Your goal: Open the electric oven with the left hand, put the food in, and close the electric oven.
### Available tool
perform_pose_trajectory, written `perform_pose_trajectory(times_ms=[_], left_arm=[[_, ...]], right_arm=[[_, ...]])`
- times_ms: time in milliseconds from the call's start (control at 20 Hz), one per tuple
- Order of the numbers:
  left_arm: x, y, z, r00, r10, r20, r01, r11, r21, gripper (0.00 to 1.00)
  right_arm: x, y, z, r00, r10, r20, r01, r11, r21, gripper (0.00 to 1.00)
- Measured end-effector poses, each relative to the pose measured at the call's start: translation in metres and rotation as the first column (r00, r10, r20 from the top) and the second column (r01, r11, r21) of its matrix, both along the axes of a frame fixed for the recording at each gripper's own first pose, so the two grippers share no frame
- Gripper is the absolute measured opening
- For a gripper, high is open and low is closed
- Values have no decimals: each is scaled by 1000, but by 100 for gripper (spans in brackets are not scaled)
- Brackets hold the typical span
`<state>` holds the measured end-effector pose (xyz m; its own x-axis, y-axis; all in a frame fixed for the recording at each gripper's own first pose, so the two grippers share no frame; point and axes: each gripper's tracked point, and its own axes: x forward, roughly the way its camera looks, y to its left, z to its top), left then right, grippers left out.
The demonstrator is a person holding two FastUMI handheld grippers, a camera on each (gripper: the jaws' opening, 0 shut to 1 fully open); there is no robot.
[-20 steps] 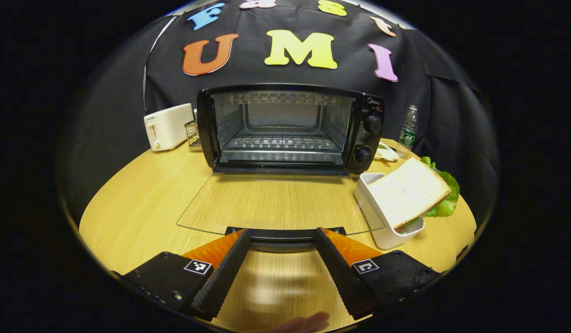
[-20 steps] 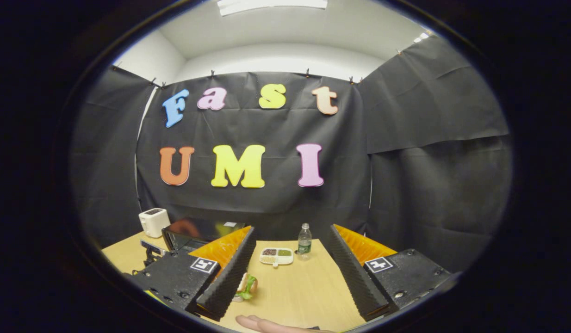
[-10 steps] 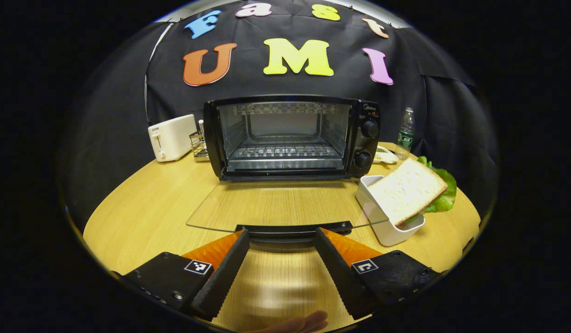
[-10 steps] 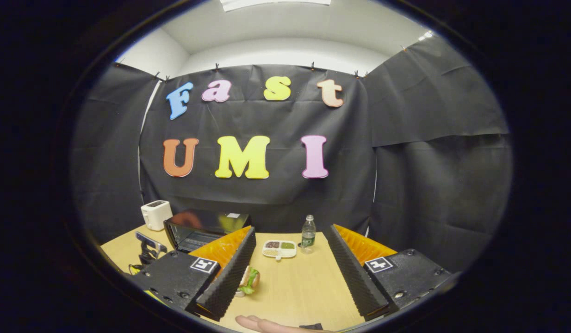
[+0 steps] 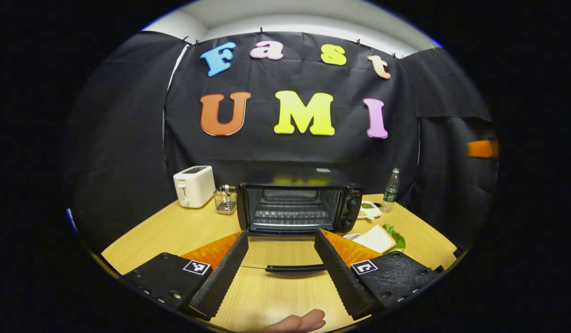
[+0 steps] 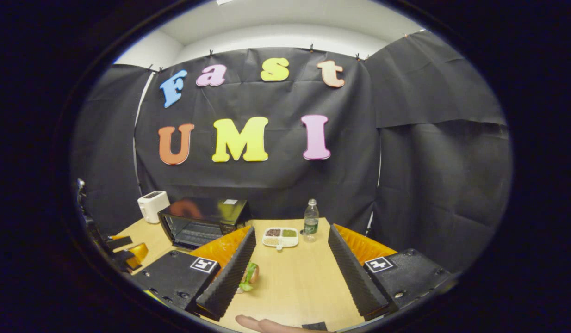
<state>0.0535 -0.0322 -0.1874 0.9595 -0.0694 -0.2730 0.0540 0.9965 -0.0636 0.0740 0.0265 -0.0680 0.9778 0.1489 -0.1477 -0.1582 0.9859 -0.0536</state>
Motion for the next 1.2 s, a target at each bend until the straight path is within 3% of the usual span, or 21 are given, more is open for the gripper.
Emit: perform_pose_trajectory(times_ms=[50, 450, 550, 600, 650, 700, 900, 1150, 1200], left_arm=[[-4, 3, 15, 1000, 4, 29, -4, 1000, -7, 95], [-45, 27, 96, 980, 43, 193, -45, 999, 5, 95], [-53, 29, 102, 976, 48, 214, -51, 999, 8, 95], [-57, 30, 103, 974, 49, 220, -54, 998, 14, 95], [-57, 31, 104, 973, 52, 226, -57, 998, 19, 95], [-60, 32, 105, 972, 56, 229, -63, 998, 22, 95], [-58, 24, 103, 972, 47, 230, -56, 998, 33, 95], [-50, 16, 93, 978, 44, 205, -57, 997, 57, 95], [-49, 14, 92, 978, 45, 202, -58, 996, 61, 95]], right_arm=[[6, 2, -6, 1000, 5, -19, -5, 1000, 6, 100], [57, 28, -69, 987, 68, -143, -68, 998, 6, 100], [70, 36, -92, 973, 97, -207, -95, 995, 19, 100], [74, 40, -104, 962, 117, -249, -111, 993, 37, 93], [80, 45, -114, 948, 141, -286, -128, 990, 62, 100], [82, 48, -125, 934, 164, -319, -146, 986, 81, 100], [108, 62, -169, 860, 237, -452, -193, 971, 142, 97], [111, 91, -216, 681, 392, -618, -294, 920, 259, 90], [111, 94, -220, 648, 418, -636, -308, 908, 284, 77]])
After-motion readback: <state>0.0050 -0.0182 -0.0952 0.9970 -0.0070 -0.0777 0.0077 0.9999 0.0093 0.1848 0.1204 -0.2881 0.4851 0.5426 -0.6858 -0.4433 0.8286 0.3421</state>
